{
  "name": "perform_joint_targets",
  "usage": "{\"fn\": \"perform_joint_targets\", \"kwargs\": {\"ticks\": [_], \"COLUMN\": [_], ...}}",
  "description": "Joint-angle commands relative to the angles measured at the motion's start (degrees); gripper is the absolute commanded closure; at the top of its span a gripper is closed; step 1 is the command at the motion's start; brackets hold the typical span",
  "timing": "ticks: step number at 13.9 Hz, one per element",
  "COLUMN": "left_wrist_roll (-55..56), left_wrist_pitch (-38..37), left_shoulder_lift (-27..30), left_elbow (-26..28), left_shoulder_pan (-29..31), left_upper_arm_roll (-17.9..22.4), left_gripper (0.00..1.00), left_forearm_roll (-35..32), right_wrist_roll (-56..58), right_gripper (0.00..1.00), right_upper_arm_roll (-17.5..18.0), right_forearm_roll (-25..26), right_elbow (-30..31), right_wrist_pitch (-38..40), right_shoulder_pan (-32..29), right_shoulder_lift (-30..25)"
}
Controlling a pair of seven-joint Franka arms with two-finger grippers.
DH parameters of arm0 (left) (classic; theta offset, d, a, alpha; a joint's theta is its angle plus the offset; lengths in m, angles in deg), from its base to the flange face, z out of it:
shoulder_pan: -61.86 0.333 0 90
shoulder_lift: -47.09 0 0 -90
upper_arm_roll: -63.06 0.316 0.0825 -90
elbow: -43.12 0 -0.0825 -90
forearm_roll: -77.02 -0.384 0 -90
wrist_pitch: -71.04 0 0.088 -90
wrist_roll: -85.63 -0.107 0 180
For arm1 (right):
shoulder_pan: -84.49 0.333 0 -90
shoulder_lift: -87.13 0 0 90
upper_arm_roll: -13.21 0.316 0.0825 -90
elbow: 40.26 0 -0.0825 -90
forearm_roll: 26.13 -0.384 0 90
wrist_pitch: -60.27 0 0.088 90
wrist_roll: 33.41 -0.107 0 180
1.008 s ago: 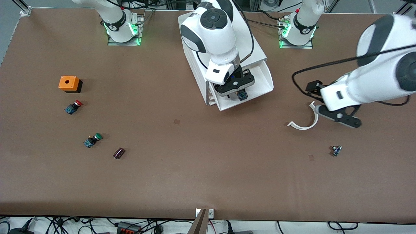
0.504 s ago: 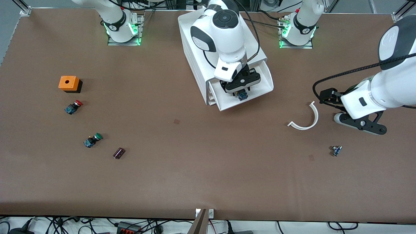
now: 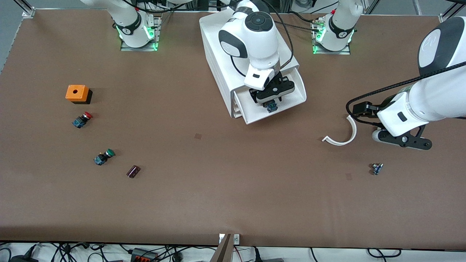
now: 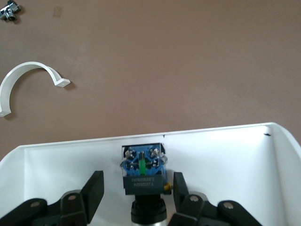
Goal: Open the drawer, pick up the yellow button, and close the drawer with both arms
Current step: 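Grasp the yellow-capped button inside the drawer with the right gripper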
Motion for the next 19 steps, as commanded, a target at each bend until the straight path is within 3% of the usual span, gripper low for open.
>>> {"fn": "perform_joint_targets", "kwargs": {"ticks": [1,8,10,11,15,19], "left_wrist_roll": [0.94,0.94,0.94,0.94,1.99,6.65], "left_wrist_pitch": [-0.9,-0.98,-0.98,-1.07,-1.07,-1.42], "left_shoulder_lift": [-0.63,-0.54,-0.54,-0.54,-0.36,-0.01], "left_elbow": [-1.82,-1.73,-1.82,-1.73,-1.82,-0.07], "left_shoulder_pan": [-0.2,-0.2,-0.2,-0.2,-0.2,-0.12], "left_upper_arm_roll": [-0.26,-0.26,-0.35,-0.35,-0.35,-1.31], "left_gripper": [0.0,0.0,0.0,0.0,0.0,0.0], "left_forearm_roll": [-0.84,-0.84,-0.84,-0.84,-0.84,-0.76], "right_wrist_roll": [-1.27,-1.27,-1.19,-1.53,-1.71,-1.36], "right_gripper": [0.4,0.51,0.69,0.99,1.0,1.0], "right_upper_arm_roll": [-0.95,-1.13,-2.27,-2.36,-3.93,-5.7], "right_forearm_roll": [1.09,1.35,1.44,1.35,1.35,1.26], "right_elbow": [-2.27,-2.27,-2.27,-2.27,-3.84,-11.13], "right_wrist_pitch": [-0.88,-1.24,-0.71,-0.36,1.3,11.57], "right_shoulder_pan": [0.41,0.32,0.49,0.41,0.05,-2.57], "right_shoulder_lift": [1.44,2.14,1.88,1.62,0.83,-0.4]}}
